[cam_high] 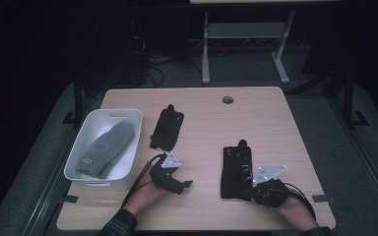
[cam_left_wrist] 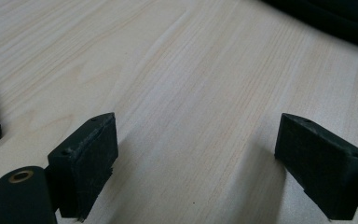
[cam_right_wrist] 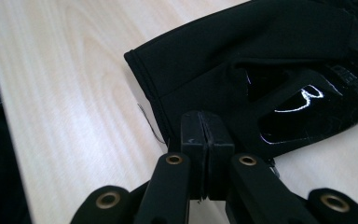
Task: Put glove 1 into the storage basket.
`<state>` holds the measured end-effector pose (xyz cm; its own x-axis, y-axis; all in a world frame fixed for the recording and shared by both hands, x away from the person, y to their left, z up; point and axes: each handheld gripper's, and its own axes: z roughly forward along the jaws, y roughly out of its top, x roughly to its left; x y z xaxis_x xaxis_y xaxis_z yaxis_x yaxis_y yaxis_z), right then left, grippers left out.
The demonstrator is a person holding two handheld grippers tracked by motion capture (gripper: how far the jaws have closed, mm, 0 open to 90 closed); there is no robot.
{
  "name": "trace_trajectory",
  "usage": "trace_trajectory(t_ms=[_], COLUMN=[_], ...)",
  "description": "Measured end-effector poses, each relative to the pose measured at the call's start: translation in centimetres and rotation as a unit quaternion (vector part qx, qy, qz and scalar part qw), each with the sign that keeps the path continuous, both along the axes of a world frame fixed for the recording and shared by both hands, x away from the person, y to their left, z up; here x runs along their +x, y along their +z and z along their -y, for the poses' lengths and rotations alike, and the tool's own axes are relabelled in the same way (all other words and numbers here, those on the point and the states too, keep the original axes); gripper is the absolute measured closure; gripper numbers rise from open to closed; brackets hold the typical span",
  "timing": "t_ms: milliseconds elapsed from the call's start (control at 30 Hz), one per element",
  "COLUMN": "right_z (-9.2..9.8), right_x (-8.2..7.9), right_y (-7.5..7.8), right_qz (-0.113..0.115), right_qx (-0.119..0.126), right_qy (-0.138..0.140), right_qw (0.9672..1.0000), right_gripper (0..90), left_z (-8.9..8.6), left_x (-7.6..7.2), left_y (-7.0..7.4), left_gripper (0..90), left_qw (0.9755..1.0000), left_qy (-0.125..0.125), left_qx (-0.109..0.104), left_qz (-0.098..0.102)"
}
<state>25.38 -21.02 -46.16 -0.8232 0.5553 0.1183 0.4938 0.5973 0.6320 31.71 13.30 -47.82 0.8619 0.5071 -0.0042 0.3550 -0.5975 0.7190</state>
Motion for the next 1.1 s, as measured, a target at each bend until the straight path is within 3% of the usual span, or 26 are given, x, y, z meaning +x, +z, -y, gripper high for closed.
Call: trace_trajectory(t_ms=[100, 233, 267, 333, 400, 467, 500, 567, 600, 633, 667, 700, 767, 800, 833, 867, 900, 967, 1033, 1067, 1100], right_z=[0.4, 0.4, 0.6, 0.8, 2.0, 2.3, 3.5, 4.3, 4.8, 4.8, 5.4, 5.6, 6.1, 6.1, 6.4, 6.4, 6.7, 6.9, 7.0, 7.2, 7.2], right_x=[-0.7, -0.5, -0.3, -0.1, 1.0, 1.3, 2.1, 2.6, 2.9, 2.9, 3.2, 3.5, 3.8, 3.8, 4.0, 4.0, 4.1, 4.2, 4.2, 4.2, 4.2], right_y=[0.1, 0.3, 0.6, 0.6, 0.6, 0.6, 0.4, 0.2, 0.0, 0.0, -0.4, -0.6, -1.1, -1.1, -1.5, -1.5, -1.6, -1.7, -1.7, -1.8, -1.9], right_qz=[0.002, 0.018, 0.031, 0.040, 0.071, 0.076, 0.089, 0.091, 0.091, 0.091, 0.088, 0.087, 0.076, 0.076, 0.073, 0.073, 0.070, 0.070, 0.072, 0.076, 0.076], right_qx=[0.000, 0.009, 0.015, 0.016, 0.016, 0.015, 0.012, 0.016, 0.015, 0.015, 0.007, 0.003, 0.004, 0.004, -0.002, -0.002, 0.004, 0.007, 0.009, 0.012, 0.014], right_qy=[0.003, 0.005, -0.013, -0.020, -0.071, -0.083, -0.125, -0.148, -0.162, -0.162, -0.176, -0.182, -0.193, -0.193, -0.193, -0.193, -0.197, -0.198, -0.197, -0.196, -0.195], right_qw=[1.0000, 0.9998, 0.9993, 0.9989, 0.9948, 0.9935, 0.9880, 0.9847, 0.9824, 0.9824, 0.9804, 0.9794, 0.9782, 0.9782, 0.9784, 0.9784, 0.9778, 0.9778, 0.9777, 0.9776, 0.9777], right_gripper=[87.9, 85.8, 82.4, 81.8, 71.3, 66.3, 56.1, 52.7, 43.5, 43.5, 39.4, 37.2, 34.9, 34.9, 31.0, 31.0, 30.3, 28.3, 27.5, 26.2, 25.2], left_z=[0.0, 0.0, 0.0, 0.0, 0.0, 0.1, 0.1, 0.1, 0.1, 0.0, -0.1, -0.4, -0.6, -0.7, -0.9, -0.9, -1.0, -1.1, -1.0, -0.6, -0.6], left_x=[0.0, 0.0, 0.0, 0.0, 0.2, 0.2, 0.4, 0.5, 0.6, 0.7, 0.8, 1.2, 1.4, 1.8, 2.4, 2.4, 3.2, 3.9, 4.2, 4.9, 4.9], left_y=[0.0, 0.0, 0.0, 0.0, 0.1, 0.2, 0.5, 0.7, 0.9, 1.0, 1.3, 1.8, 2.1, 2.4, 2.8, 2.8, 3.2, 3.5, 3.7, 4.0, 4.0], left_gripper=[12.2, 12.2, 12.4, 12.6, 13.9, 15.6, 18.4, 25.2, 26.2, 26.2, 38.7, 44.2, 56.5, 56.5, 68.0, 72.2, 77.8, 87.1, 89.2, 89.3, 89.3], left_qw=[1.0000, 1.0000, 1.0000, 1.0000, 1.0000, 0.9999, 0.9997, 0.9996, 0.9995, 0.9994, 0.9993, 0.9991, 0.9988, 0.9982, 0.9973, 0.9973, 0.9961, 0.9948, 0.9938, 0.9916, 0.9916], left_qy=[0.000, 0.000, 0.002, 0.003, 0.007, 0.010, 0.018, 0.020, 0.020, 0.020, 0.025, 0.038, 0.047, 0.057, 0.069, 0.069, 0.085, 0.100, 0.109, 0.128, 0.128], left_qx=[0.000, 0.000, 0.000, -0.001, -0.001, 0.004, 0.016, 0.017, 0.022, 0.027, 0.025, 0.013, 0.013, 0.015, 0.022, 0.022, 0.024, 0.010, 0.014, 0.007, 0.007], left_qz=[0.000, 0.000, 0.000, 0.000, -0.001, -0.004, -0.009, -0.011, -0.009, -0.008, -0.010, -0.012, -0.010, -0.011, -0.011, -0.011, -0.008, -0.019, -0.017, -0.015, -0.015])
